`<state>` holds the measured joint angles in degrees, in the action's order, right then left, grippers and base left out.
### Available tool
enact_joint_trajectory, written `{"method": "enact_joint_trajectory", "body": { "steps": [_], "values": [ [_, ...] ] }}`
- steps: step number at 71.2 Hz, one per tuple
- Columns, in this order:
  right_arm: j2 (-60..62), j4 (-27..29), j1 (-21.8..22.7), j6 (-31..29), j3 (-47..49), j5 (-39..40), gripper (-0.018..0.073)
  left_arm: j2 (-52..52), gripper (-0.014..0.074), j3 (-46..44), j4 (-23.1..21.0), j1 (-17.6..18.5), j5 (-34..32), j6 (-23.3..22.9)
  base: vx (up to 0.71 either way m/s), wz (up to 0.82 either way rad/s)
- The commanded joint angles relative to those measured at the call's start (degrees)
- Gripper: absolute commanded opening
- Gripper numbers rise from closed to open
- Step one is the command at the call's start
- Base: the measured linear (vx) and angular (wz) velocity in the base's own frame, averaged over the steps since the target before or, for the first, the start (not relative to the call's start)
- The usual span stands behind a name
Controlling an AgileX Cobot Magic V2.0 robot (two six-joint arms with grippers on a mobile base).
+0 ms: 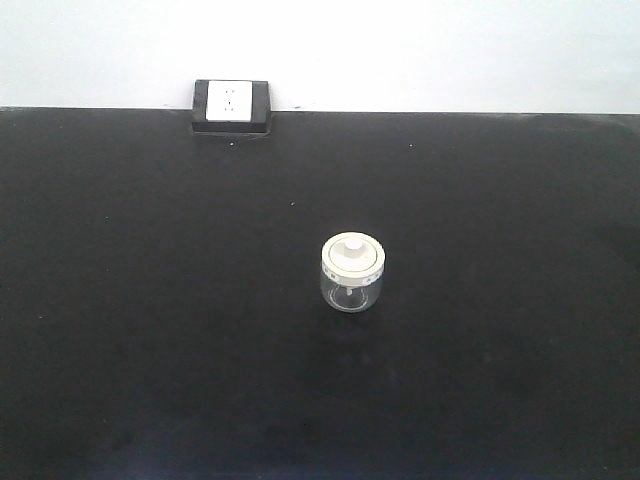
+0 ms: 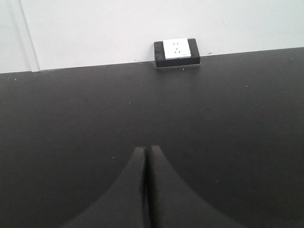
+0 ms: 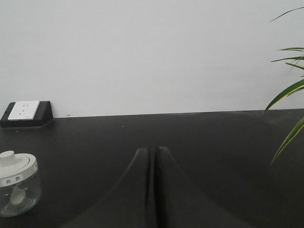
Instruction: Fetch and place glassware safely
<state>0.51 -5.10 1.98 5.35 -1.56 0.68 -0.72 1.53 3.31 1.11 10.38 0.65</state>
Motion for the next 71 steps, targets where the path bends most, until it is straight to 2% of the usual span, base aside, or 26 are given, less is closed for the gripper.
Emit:
{"method": "enact_joint_trajectory", "body": {
  "steps": [1, 71],
  "values": [
    [0.75, -0.05, 0.48, -0.26, -1.11, 3.83, -0.0004, -0.63, -0.0007, 1.66, -0.44, 0.42, -4.08, -0.33, 0.00, 0.00],
    [0.75, -0.05, 0.48, -0.26, -1.11, 3.83, -0.0004, -0.63, -0.0007, 1.66, -0.44, 0.42, -4.08, -0.33, 0.00, 0.00]
  ]
}}
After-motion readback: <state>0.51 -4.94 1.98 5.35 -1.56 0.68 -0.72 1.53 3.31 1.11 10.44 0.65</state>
